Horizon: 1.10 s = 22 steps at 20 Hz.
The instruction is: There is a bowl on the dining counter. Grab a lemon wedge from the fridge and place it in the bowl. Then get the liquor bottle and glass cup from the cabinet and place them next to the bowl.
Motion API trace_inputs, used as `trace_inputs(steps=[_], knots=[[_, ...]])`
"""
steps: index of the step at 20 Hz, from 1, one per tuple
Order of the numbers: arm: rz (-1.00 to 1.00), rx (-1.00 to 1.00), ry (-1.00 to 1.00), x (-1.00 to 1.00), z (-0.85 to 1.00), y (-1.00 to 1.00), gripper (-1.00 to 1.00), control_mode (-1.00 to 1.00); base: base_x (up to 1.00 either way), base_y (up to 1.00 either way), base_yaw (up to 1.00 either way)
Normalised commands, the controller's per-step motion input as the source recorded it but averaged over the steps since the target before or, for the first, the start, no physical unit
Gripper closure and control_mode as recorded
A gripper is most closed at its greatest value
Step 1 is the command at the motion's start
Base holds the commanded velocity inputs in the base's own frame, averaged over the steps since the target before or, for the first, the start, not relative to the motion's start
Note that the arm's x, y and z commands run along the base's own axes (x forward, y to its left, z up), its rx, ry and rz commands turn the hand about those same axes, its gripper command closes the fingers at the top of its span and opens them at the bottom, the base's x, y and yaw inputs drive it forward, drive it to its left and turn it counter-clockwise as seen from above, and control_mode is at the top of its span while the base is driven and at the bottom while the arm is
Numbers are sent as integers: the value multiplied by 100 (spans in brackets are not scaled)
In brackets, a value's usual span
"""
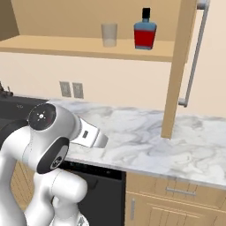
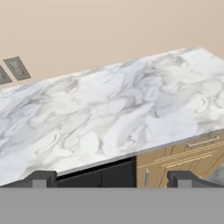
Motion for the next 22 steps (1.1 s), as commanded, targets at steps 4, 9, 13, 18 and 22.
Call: trace_inputs(steps=[4,9,13,18,22], knots=[[0,0,0,0,0,0,-100,100,32,-30,-3],[0,0,0,0,0,0,-100,100,38,-21,-13],[0,0,0,0,0,0,-100,100,66,-14,-12],[0,0,0,0,0,0,-100,100,99,-14,-1],[0,0,0,0,0,0,-100,100,85,-15,0]])
